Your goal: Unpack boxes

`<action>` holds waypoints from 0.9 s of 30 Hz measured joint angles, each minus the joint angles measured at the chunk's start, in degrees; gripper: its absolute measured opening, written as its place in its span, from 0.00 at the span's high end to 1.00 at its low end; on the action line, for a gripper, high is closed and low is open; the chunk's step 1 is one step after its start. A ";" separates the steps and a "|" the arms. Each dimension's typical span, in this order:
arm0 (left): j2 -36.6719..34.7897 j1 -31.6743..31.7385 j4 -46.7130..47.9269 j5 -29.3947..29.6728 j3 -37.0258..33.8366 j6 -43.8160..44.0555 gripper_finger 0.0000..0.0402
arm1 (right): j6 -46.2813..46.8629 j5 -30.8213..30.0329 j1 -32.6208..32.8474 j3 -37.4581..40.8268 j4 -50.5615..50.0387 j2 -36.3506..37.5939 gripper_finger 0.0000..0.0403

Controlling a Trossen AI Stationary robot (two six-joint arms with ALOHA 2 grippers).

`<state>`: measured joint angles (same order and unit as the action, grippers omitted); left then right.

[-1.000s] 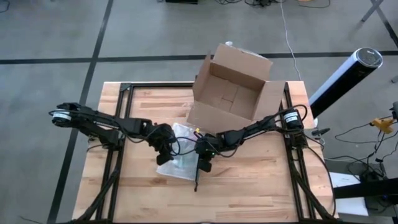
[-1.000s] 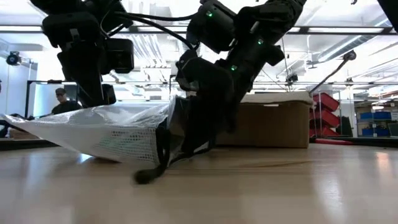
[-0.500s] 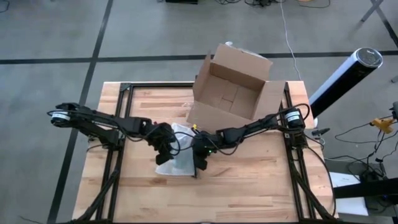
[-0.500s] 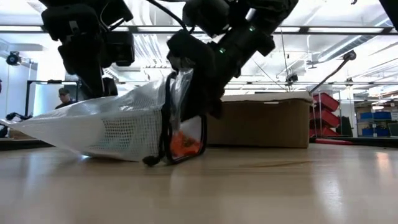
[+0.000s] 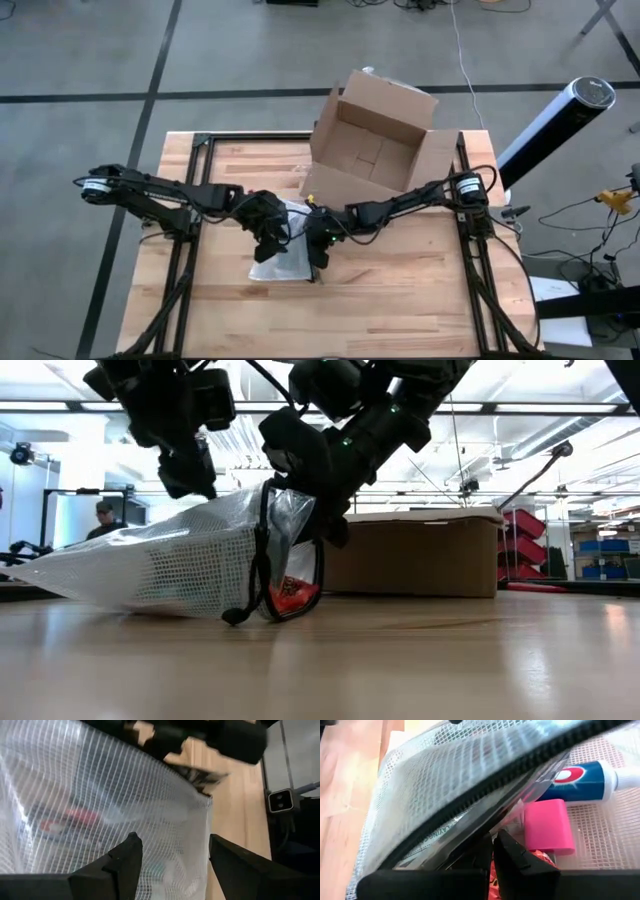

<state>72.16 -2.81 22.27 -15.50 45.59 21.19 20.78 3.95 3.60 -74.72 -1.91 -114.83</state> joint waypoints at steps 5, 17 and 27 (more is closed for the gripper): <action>0.00 0.00 -3.00 0.26 0.56 -1.00 0.48 | 0.01 0.02 -0.26 0.02 0.27 0.00 1.00; 0.00 0.00 -4.61 1.48 0.45 -0.98 0.47 | 0.00 0.22 -0.28 -0.03 2.25 0.00 1.00; -0.04 0.02 -7.58 4.50 0.41 -0.98 0.45 | -1.93 0.59 -0.33 -2.80 2.80 -0.02 1.00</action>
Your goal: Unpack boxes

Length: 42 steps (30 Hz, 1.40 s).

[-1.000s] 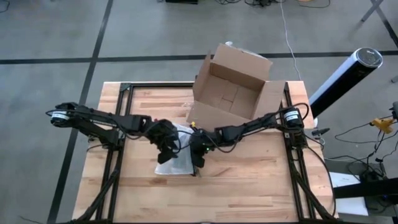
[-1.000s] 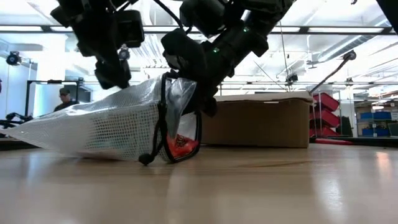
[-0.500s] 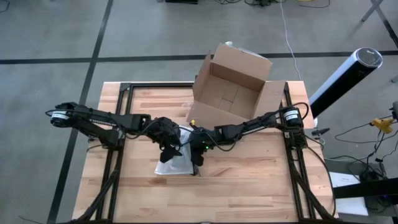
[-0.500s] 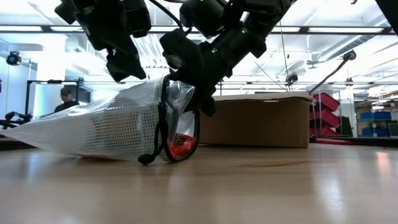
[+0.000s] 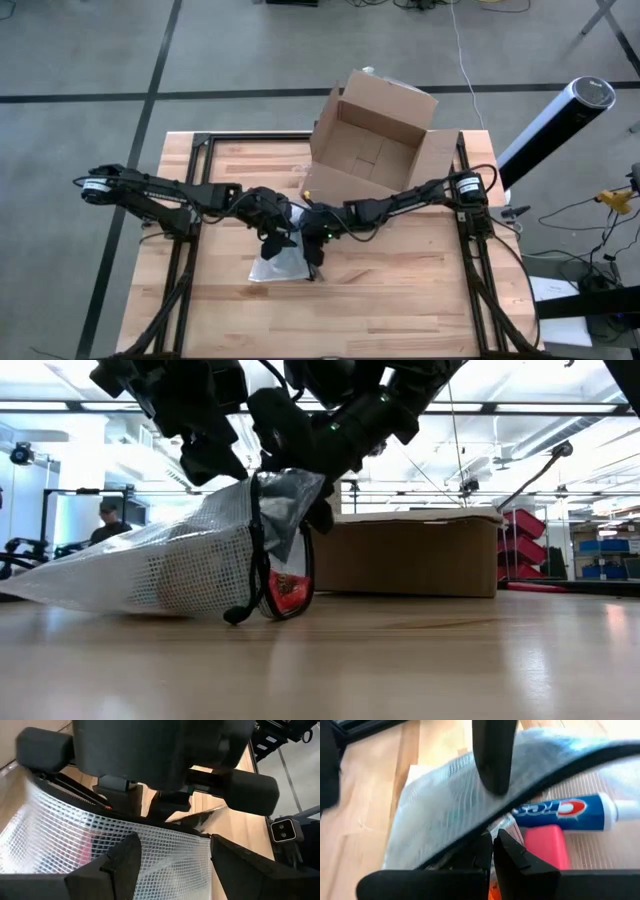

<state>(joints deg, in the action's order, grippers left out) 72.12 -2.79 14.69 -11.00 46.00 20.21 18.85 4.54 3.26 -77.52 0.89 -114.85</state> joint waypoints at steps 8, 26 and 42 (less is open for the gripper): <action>0.00 -0.02 -0.15 0.35 -0.02 0.00 0.45 | -0.08 0.02 -0.39 0.00 0.29 0.00 1.00; 0.00 0.00 -0.13 1.51 -0.07 0.22 0.45 | 0.03 -3.46 -3.07 -0.04 -9.36 0.00 1.00; 0.00 0.00 0.03 1.55 -0.07 0.22 0.45 | -1.05 -3.20 -4.75 -0.04 -20.56 7.29 1.00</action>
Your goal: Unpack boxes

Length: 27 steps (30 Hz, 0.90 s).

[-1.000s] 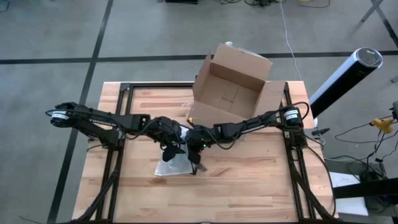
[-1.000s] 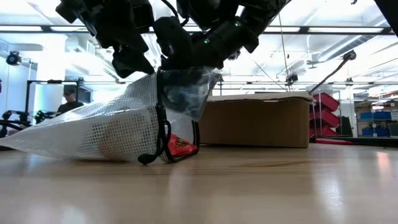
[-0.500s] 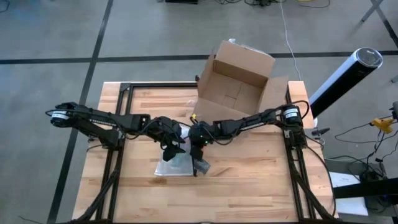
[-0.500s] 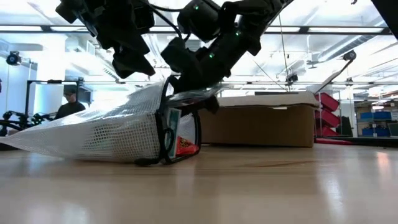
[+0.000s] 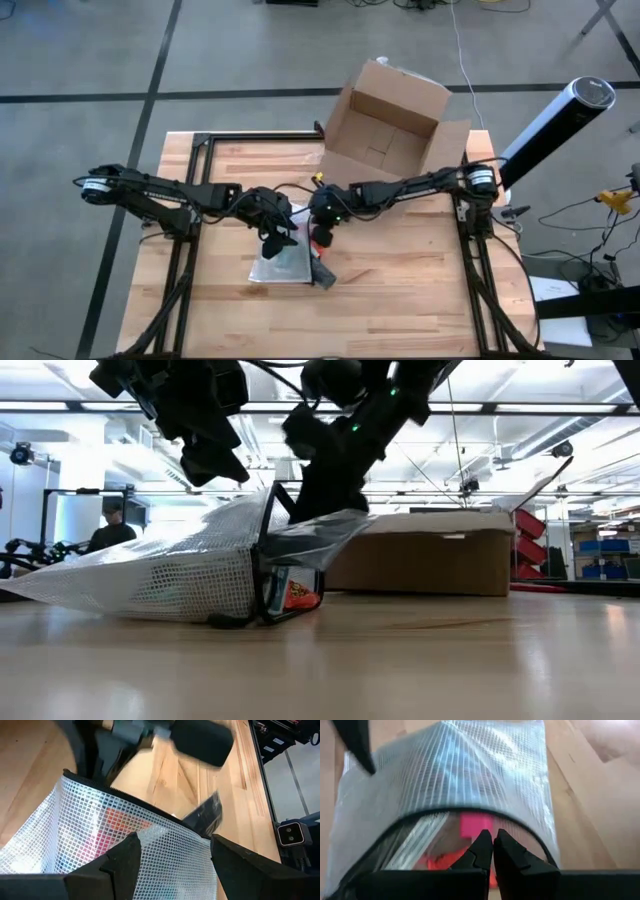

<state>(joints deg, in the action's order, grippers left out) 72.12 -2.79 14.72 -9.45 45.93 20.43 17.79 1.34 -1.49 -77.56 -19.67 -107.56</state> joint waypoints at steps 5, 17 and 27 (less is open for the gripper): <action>0.00 0.00 0.15 0.07 0.00 -0.02 0.45 | -2.71 0.28 1.70 0.04 -7.17 2.89 1.00; 0.00 0.00 0.56 0.05 0.00 -0.30 0.45 | -0.55 6.71 11.29 3.89 -6.63 4.30 1.00; 0.00 -0.02 4.46 -1.41 0.00 -2.84 0.45 | 11.07 5.96 19.42 6.91 -0.94 4.32 1.00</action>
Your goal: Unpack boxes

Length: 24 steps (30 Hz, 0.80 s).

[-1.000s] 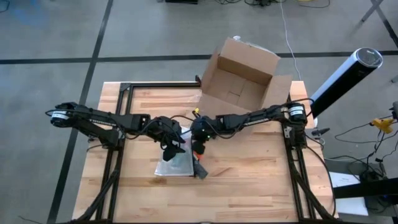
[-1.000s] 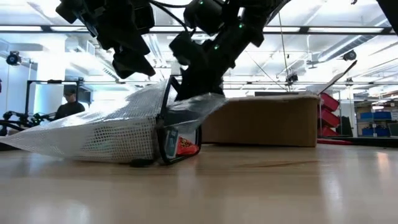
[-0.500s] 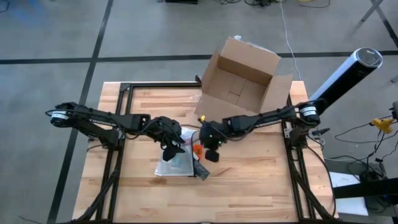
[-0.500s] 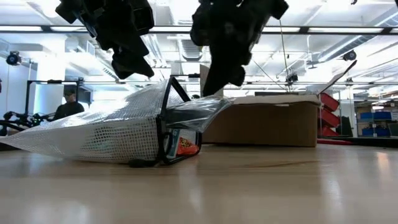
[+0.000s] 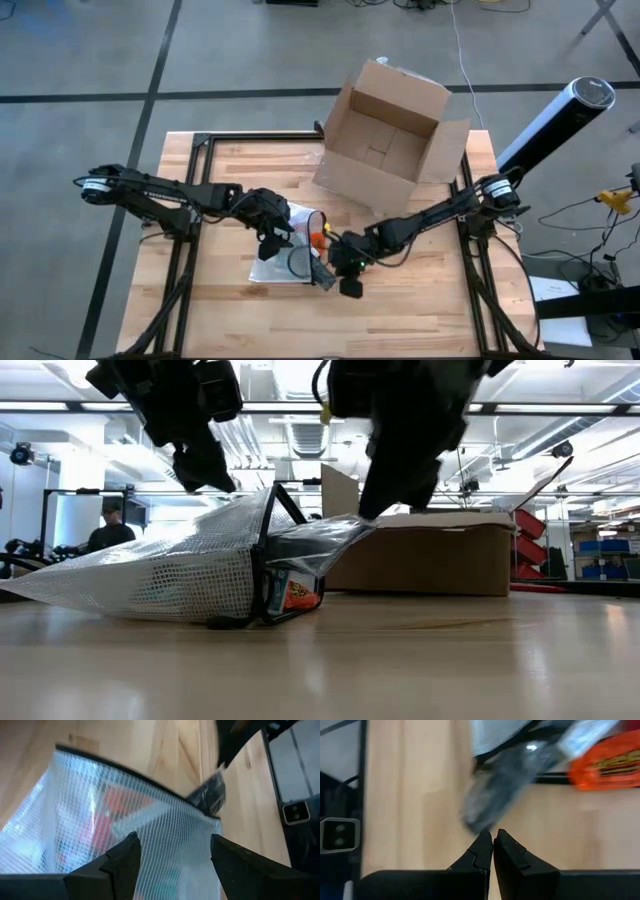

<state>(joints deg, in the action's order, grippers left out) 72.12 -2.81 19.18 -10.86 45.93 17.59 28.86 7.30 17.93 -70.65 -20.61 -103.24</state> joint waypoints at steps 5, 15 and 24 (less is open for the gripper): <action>0.00 -0.05 2.41 -0.64 0.00 -1.15 0.45 | 6.07 -2.62 3.52 0.04 -0.03 0.00 1.00; 0.00 -0.05 2.71 -0.77 0.00 -3.11 0.45 | 19.71 -10.07 5.15 2.12 2.56 0.00 0.92; -0.02 -0.05 3.87 -1.82 -0.06 -3.60 0.45 | 36.41 -20.34 9.15 13.57 22.75 2.52 0.72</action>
<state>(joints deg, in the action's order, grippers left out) 72.10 -2.85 23.05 -12.68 45.87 13.99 65.27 -13.04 27.07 -57.08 2.14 -100.72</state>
